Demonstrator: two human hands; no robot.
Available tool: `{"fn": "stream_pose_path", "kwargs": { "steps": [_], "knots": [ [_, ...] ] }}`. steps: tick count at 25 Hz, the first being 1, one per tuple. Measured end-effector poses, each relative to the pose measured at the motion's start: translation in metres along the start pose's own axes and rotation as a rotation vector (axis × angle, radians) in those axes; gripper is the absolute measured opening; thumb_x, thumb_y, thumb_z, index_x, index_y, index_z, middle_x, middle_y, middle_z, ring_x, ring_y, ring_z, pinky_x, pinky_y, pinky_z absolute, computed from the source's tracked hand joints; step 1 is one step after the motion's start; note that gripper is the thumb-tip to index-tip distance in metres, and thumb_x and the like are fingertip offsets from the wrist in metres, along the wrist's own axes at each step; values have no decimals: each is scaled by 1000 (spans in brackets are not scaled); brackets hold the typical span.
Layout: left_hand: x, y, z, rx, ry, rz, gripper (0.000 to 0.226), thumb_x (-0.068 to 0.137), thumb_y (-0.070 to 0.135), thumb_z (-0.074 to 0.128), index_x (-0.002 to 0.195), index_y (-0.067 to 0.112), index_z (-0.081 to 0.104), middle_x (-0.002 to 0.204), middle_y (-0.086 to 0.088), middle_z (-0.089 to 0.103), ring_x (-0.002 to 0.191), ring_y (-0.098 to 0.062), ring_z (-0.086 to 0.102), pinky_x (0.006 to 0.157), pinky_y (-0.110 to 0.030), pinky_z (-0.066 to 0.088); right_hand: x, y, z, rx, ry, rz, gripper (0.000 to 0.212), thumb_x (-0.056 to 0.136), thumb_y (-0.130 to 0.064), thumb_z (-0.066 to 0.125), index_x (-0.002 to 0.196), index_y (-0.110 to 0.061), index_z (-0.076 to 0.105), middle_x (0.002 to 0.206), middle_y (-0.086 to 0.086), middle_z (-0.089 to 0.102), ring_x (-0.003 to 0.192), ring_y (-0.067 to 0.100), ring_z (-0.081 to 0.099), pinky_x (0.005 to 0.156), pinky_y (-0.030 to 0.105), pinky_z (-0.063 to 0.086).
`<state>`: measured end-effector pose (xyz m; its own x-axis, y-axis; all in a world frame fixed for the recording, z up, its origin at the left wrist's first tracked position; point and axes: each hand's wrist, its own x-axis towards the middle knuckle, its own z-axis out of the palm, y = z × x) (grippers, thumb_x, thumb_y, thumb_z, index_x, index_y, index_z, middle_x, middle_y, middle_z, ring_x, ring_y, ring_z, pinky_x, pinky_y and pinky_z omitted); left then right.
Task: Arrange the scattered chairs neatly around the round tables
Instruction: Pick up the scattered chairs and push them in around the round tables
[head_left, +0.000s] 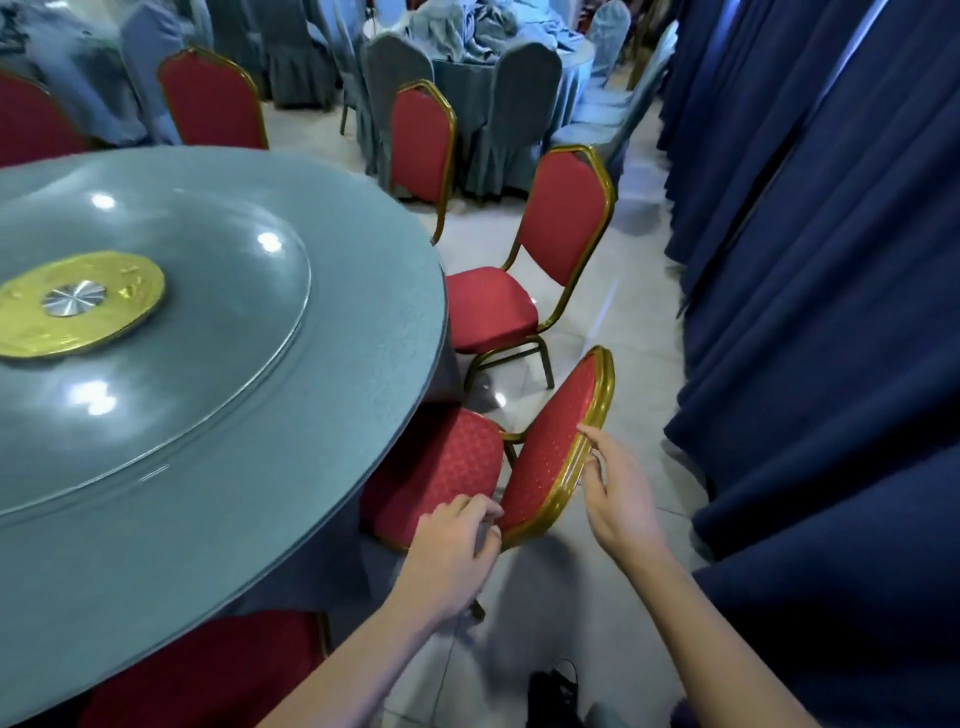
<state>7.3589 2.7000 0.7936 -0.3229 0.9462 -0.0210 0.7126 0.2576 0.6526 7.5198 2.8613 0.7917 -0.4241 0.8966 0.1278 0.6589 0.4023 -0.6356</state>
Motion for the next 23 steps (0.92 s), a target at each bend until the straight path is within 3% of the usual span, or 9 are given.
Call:
{"fn": "stream_pose_path", "kwargs": {
  "steps": [5, 10, 14, 19, 23],
  "knots": [
    [66, 45, 43, -7, -24, -91, 25, 101, 35, 44, 124, 36, 53, 122, 14, 57, 113, -9, 53, 101, -36, 40, 77, 56, -20, -9, -41, -68, 36, 102, -30, 43, 137, -40, 45, 127, -17, 53, 115, -5, 41, 102, 27, 37],
    [109, 74, 76, -67, -47, -224, 42, 102, 40, 41, 144, 35, 41, 137, 11, 49, 125, -10, 48, 108, -32, 37, 150, 97, -27, 7, -185, -191, 39, 104, -27, 44, 142, -31, 48, 131, -8, 57, 117, 1, 42, 100, 26, 35],
    [139, 75, 90, -90, -77, -289, 48, 104, 43, 42, 150, 29, 39, 144, 5, 46, 133, -12, 45, 112, -28, 33, 203, 113, -14, 31, -272, -254, 40, 103, -27, 47, 143, -25, 51, 138, -2, 57, 126, 13, 48, 106, 35, 41],
    [193, 80, 113, -143, -188, -393, 60, 100, 56, 38, 155, 33, 26, 148, 1, 42, 134, -19, 44, 114, -37, 34, 249, 137, 12, -139, -482, -282, 43, 105, -45, 34, 142, -30, 51, 147, -3, 50, 139, 15, 39, 115, 35, 30],
    [215, 88, 124, -189, -171, -531, 65, 97, 67, 31, 154, 36, 27, 146, 1, 44, 133, -19, 45, 113, -41, 35, 273, 154, 16, -131, -583, -415, 64, 98, -62, 15, 137, -31, 56, 150, -5, 48, 145, 12, 31, 118, 30, 19]
  ]
}}
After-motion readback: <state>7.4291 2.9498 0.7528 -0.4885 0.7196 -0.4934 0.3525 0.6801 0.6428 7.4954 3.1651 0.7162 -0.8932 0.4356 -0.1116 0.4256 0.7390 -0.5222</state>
